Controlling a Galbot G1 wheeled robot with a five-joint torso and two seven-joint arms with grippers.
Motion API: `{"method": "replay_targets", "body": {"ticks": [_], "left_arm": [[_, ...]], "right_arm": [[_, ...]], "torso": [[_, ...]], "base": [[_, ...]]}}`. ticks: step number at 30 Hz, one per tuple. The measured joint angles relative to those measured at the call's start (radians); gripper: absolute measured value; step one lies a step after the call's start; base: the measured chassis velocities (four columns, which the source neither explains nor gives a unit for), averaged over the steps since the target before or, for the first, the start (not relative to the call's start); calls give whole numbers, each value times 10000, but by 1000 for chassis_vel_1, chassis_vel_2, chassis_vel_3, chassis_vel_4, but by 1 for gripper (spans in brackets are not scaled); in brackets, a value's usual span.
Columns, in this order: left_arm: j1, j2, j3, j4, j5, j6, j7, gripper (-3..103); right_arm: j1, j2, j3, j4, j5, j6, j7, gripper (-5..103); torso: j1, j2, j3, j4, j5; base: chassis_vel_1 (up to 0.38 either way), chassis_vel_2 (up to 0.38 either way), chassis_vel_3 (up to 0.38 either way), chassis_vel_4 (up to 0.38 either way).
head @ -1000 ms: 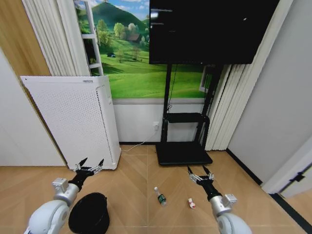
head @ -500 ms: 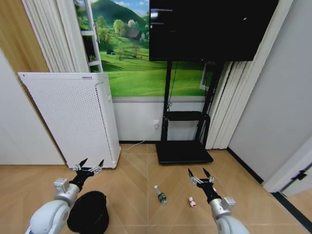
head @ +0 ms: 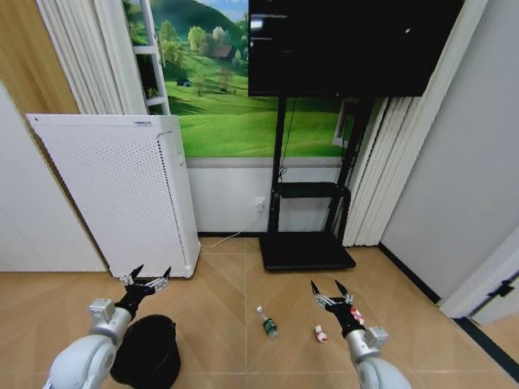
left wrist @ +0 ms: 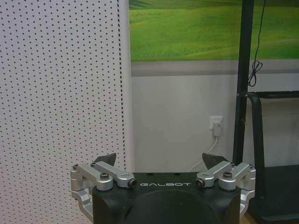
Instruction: Pick up the trash bin and place the garbage on the floor into it.
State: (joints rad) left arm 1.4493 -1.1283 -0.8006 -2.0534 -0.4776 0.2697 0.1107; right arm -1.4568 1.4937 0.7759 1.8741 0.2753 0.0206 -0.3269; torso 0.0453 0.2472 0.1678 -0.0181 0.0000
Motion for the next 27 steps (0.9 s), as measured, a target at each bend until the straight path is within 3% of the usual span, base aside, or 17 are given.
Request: {"method": "replay_targets", "body": {"ticks": [27], "left_arm": [[-161,0,-15,369,-76,15,98,100]], "right_arm": [[57,46,23,-129,-88,-3,19,100]], "torso": [[-273,-1082,-807,0,0]], "base": [[0,0,0,0]]}}
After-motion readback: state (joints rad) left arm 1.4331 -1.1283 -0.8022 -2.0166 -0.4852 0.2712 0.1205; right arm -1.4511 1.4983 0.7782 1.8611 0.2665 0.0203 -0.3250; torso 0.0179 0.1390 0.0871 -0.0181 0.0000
